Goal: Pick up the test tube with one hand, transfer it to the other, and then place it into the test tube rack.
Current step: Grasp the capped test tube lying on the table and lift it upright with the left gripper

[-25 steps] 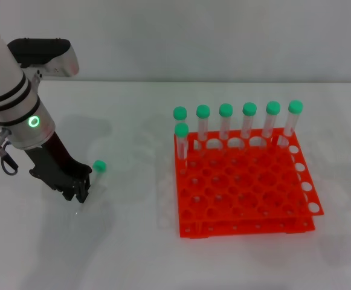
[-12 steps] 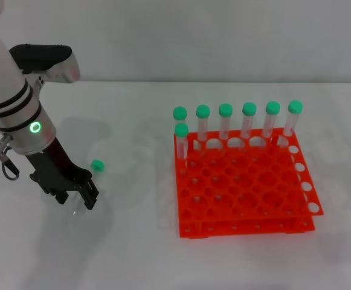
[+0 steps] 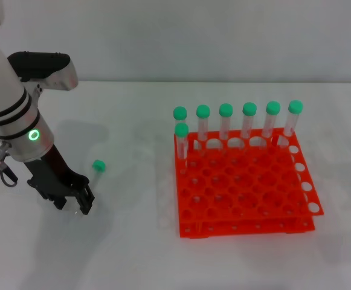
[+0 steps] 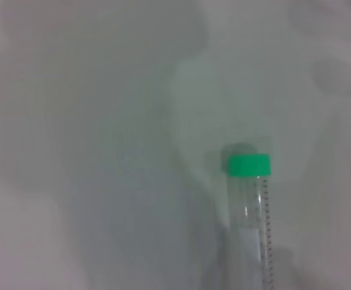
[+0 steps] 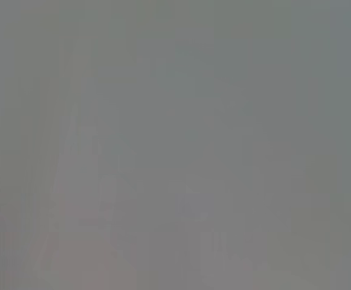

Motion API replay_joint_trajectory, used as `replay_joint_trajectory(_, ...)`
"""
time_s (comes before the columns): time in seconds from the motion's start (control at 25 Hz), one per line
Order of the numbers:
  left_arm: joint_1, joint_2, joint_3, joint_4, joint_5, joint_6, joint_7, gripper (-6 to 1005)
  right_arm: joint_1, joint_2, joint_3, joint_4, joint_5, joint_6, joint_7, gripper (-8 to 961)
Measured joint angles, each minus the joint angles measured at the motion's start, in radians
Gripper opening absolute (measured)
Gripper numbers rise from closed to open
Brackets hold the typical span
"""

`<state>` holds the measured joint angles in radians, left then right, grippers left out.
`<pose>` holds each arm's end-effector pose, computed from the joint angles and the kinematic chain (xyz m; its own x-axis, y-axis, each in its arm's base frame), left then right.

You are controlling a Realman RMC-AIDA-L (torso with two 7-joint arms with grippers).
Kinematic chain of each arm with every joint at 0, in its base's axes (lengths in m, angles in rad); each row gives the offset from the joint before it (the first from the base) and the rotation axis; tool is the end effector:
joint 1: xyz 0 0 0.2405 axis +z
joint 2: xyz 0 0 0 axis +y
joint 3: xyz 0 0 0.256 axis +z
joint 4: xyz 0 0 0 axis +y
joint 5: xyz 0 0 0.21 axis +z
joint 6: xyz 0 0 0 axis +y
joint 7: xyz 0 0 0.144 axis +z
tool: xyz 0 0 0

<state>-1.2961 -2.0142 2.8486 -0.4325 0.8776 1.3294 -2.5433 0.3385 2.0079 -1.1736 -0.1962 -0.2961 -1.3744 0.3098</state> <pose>-0.2301 0.4141 0.0098 0.2220 0.9574 -0.1844 0.7688 -0.2882 -0.5709 0.3482 0.3144 0.0727 0.7215 0.2736 -0.6360 -0.6331 -0.1111 -0.7660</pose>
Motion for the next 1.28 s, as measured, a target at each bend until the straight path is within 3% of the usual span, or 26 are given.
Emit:
replay_joint_trajectory(0.12, 0.004, -0.003, 0.000, 0.003, 0.004, -0.008, 0.000, 613, 0.000, 0.000, 0.001, 0.000, 0.000, 0.000, 0.000, 852)
replay_joint_trajectory(0.32, 0.008, -0.005, 0.000, 0.020, 0.011, -0.019, -0.002, 428, 0.000, 0.000, -0.001, 0.000, 0.000, 0.000, 0.000, 852)
replay_joint_trajectory(0.76, 0.009, -0.003, -0.002, 0.035, 0.034, -0.055, -0.014, 368, 0.004, 0.000, -0.005, -0.001, 0.000, 0.000, 0.000, 851)
replay_joint_trajectory(1.08, 0.011, -0.004, -0.002, 0.035, 0.035, -0.069, -0.014, 191, 0.010, 0.000, -0.004, -0.001, 0.000, 0.000, 0.000, 851)
replay_joint_trajectory(1.28, 0.013, -0.005, -0.001, 0.030, 0.018, -0.076, -0.009, 191, 0.012, 0.000, -0.004, -0.004, 0.000, 0.000, 0.000, 851)
